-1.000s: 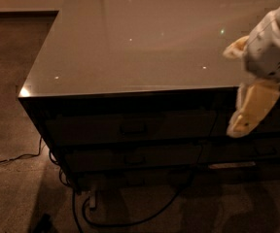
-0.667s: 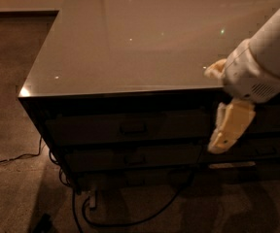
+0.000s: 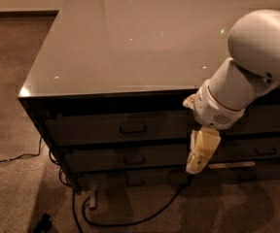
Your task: Open top drawer
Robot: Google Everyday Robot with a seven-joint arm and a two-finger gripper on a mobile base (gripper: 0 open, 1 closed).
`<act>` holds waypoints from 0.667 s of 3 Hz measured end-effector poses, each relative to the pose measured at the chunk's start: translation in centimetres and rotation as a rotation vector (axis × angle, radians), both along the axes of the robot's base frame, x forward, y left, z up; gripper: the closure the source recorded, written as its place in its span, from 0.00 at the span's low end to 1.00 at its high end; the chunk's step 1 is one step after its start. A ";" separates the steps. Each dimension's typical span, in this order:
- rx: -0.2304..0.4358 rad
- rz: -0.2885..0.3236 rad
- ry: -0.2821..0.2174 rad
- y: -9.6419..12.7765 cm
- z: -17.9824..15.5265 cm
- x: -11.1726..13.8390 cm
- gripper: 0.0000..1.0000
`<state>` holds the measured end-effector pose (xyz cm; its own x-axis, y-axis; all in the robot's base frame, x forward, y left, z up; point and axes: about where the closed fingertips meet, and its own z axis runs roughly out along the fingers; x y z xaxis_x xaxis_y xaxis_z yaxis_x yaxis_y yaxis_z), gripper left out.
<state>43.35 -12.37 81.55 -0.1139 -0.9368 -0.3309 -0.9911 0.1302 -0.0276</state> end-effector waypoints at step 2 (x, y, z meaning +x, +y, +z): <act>0.100 0.014 0.012 1.7 -1.5 1.3 0.00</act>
Offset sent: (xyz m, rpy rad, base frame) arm 0.0381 0.0431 -0.0371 0.3023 0.0261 0.0368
